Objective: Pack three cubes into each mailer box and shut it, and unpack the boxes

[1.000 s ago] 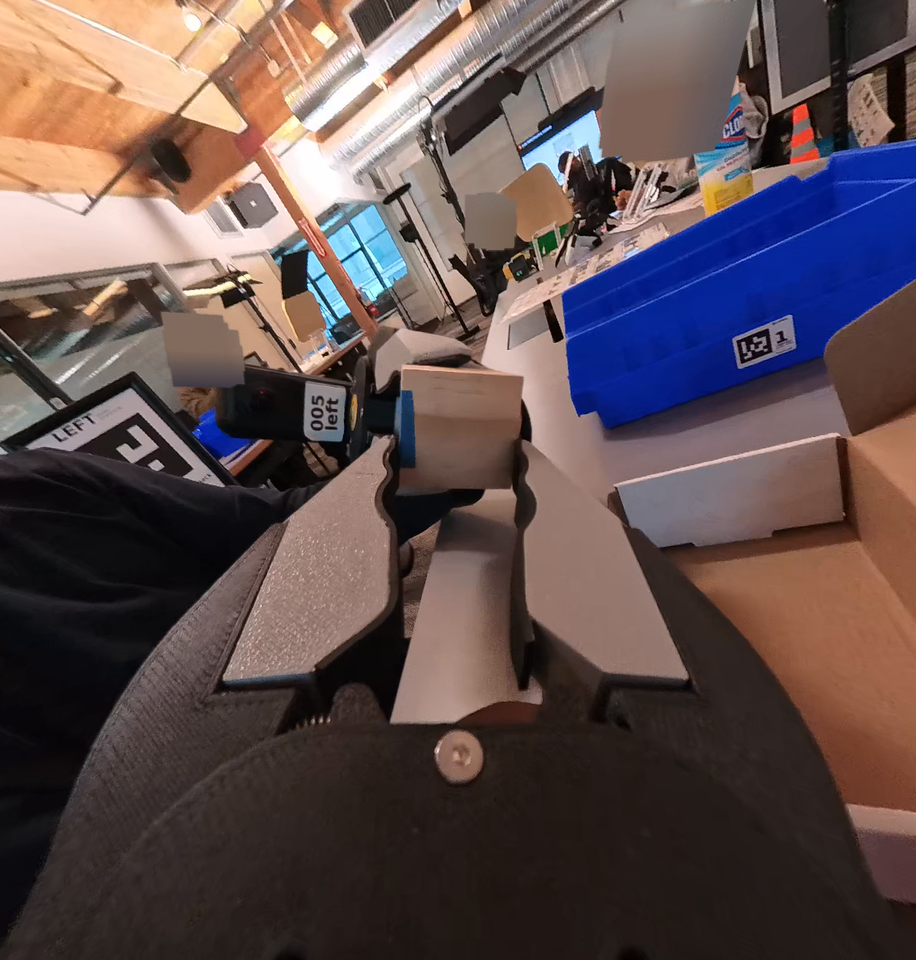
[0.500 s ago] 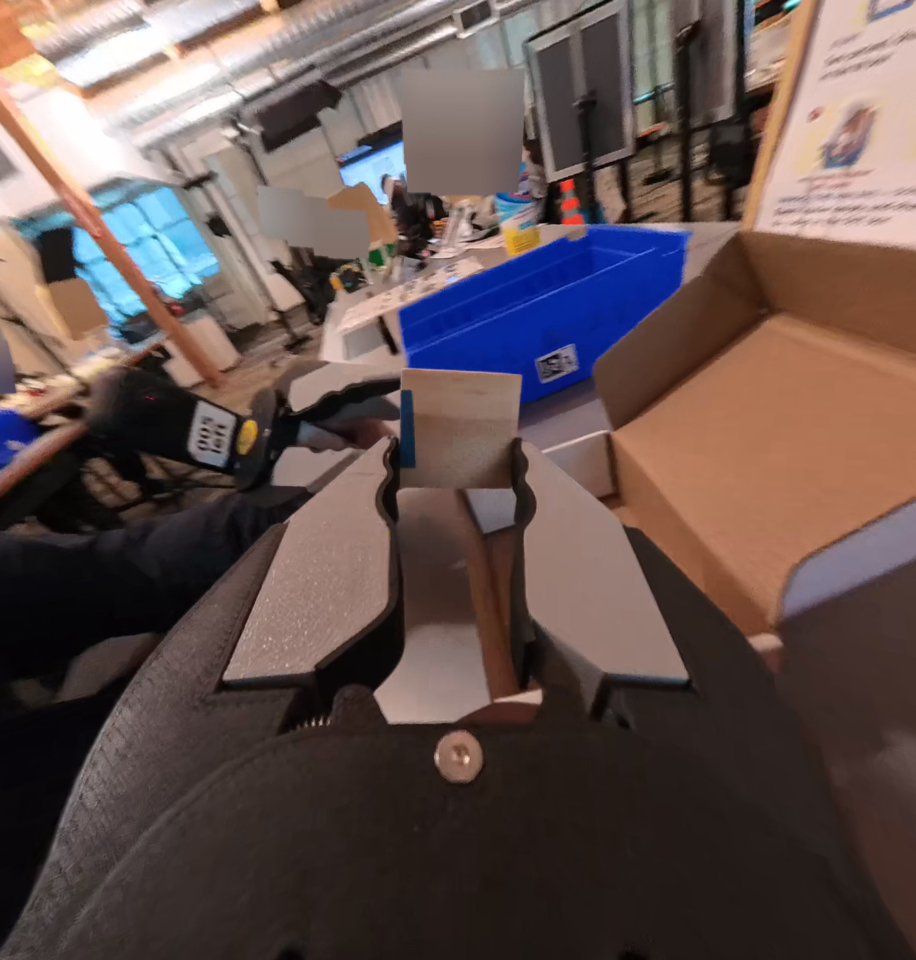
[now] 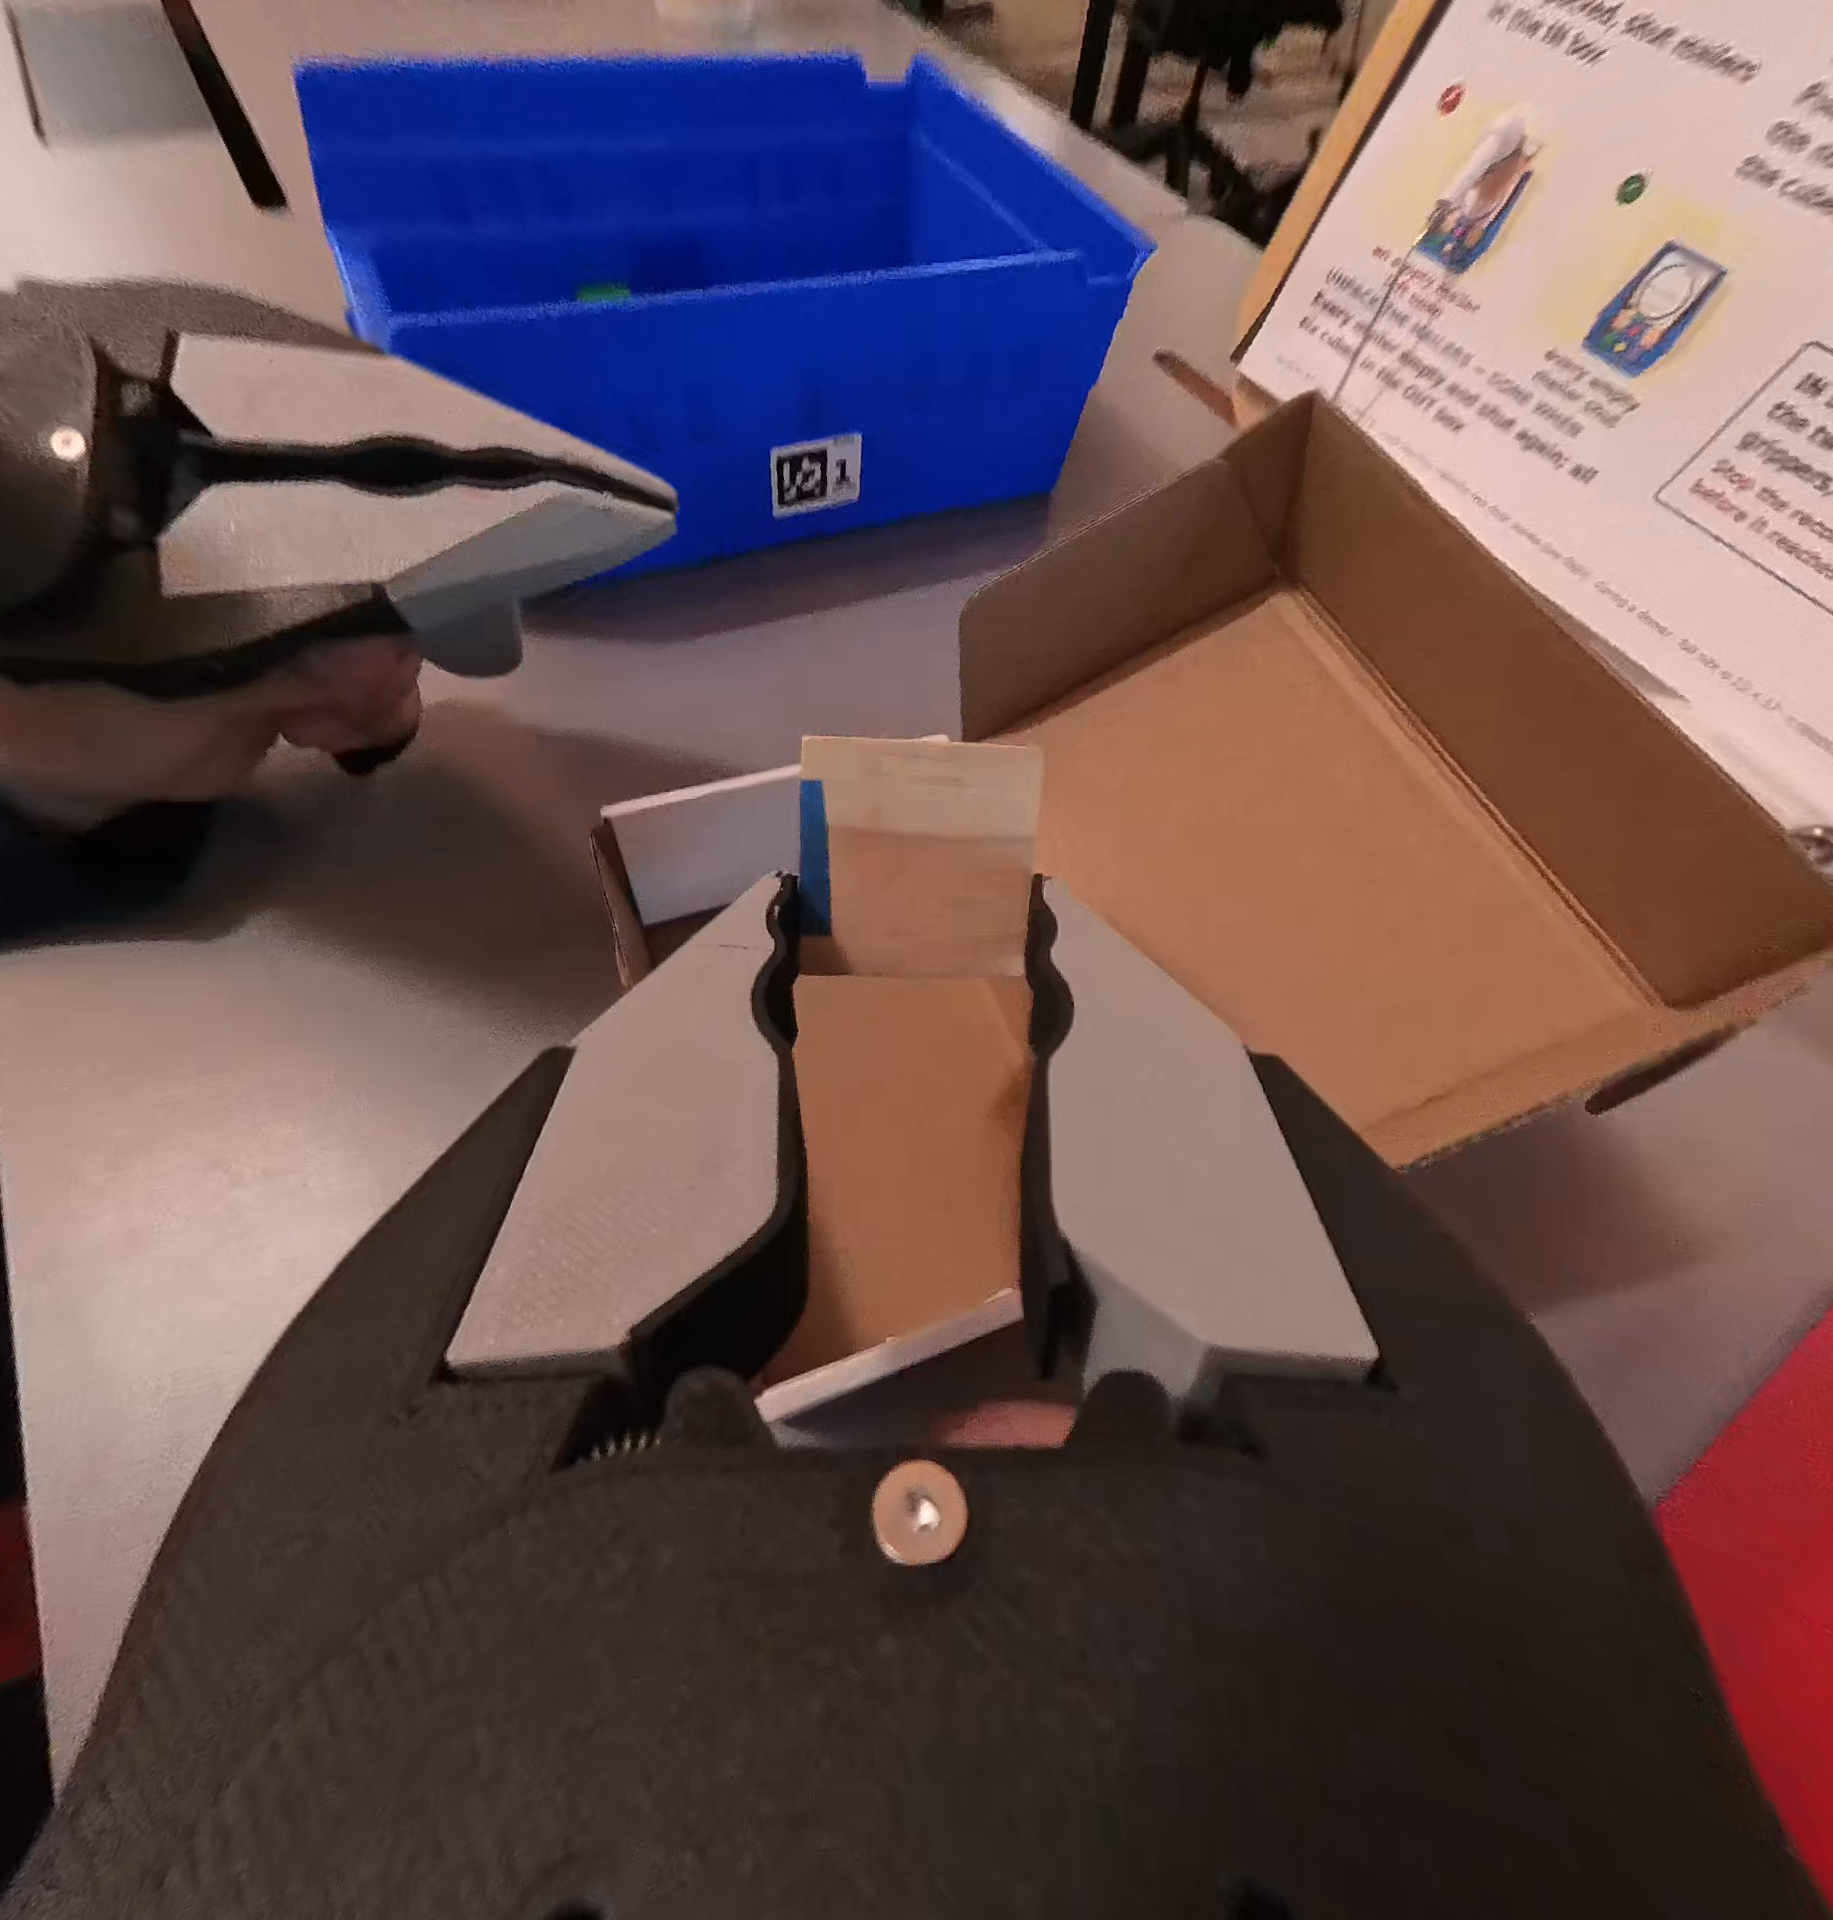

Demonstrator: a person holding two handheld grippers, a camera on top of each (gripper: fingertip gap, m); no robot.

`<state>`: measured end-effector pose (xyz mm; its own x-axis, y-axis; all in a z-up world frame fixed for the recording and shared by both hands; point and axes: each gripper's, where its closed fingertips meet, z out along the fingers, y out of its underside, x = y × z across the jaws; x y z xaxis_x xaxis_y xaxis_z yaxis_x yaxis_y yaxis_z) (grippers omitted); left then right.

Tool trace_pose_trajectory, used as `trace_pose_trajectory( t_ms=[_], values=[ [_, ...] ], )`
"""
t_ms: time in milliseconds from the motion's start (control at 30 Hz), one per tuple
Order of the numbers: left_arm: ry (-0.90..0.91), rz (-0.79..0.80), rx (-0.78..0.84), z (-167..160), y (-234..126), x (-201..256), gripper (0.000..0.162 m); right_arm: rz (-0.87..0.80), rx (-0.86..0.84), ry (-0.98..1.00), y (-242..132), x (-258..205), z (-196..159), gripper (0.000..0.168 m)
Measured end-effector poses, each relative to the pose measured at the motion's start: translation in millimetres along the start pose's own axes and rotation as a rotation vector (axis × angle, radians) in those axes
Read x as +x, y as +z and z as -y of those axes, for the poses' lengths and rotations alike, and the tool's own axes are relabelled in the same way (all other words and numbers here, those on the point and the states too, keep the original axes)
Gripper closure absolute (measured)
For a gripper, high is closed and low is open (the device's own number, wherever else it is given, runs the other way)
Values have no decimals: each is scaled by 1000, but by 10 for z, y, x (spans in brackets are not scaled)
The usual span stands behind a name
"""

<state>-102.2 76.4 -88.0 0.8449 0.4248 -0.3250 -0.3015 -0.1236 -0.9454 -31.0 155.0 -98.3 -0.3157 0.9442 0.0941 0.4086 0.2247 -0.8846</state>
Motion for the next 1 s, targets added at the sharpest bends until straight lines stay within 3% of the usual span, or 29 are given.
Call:
trace_pose_trajectory(
  t_ms=[367, 1000],
  values=[
    [-2, 43, -130, -242, 54, -91, 162, 9, -418, -266, 394, -174, -238, 127],
    [-26, 43, -160, -291, 58, -127, 161, 51, -613, -309, 709, -153, -454, 127]
  ],
)
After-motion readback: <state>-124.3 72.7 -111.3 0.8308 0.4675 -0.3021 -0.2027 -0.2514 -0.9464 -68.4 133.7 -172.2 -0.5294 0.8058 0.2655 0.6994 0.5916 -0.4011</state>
